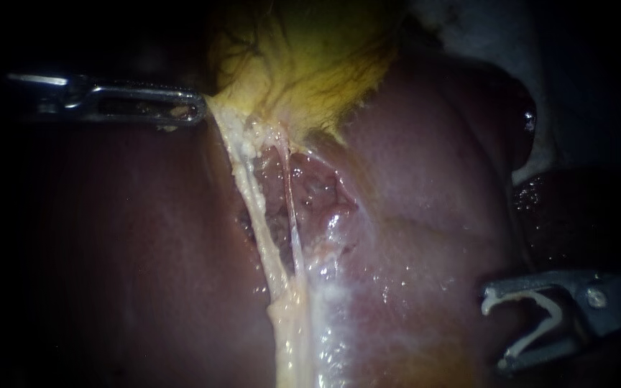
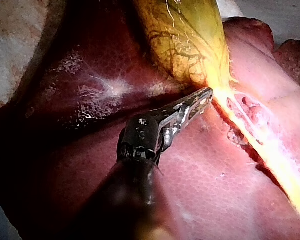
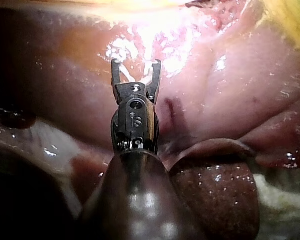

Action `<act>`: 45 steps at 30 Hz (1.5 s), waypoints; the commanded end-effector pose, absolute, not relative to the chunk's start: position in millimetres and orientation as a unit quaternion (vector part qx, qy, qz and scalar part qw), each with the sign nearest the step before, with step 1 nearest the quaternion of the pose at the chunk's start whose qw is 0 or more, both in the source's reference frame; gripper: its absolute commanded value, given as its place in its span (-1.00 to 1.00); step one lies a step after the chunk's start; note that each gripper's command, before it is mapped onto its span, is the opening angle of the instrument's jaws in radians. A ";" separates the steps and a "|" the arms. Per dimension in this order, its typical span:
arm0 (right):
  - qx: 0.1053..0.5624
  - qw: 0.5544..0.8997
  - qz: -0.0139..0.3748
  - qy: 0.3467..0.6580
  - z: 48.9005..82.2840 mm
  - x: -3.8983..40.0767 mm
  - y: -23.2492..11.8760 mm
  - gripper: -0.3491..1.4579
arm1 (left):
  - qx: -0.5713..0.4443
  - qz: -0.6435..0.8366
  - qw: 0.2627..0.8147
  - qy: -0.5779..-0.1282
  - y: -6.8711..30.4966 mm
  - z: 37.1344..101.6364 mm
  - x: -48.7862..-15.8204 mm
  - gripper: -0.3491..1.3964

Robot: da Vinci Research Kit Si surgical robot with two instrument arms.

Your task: Clipping first clip left tube

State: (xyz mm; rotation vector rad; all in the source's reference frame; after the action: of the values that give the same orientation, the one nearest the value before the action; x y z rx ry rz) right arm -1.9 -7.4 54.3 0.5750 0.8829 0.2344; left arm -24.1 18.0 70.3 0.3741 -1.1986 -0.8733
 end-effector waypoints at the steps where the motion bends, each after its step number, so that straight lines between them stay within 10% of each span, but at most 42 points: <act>1: 0.274 0.858 0.112 0.420 54.3 -1.9 -7.4 0.03 | 0.169 -0.395 0.722 -0.543 18.0 70.3 -24.1 -1.00; 45: 0.339 0.801 0.150 0.471 60.0 8.6 -3.3 0.02 | 0.169 -0.395 0.721 -0.543 18.2 70.5 -24.2 -1.00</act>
State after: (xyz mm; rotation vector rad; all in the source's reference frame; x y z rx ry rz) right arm 9.0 -3.1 60.3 0.7386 1.0203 0.3289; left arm -24.2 18.2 70.5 0.3744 -1.1987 -0.8737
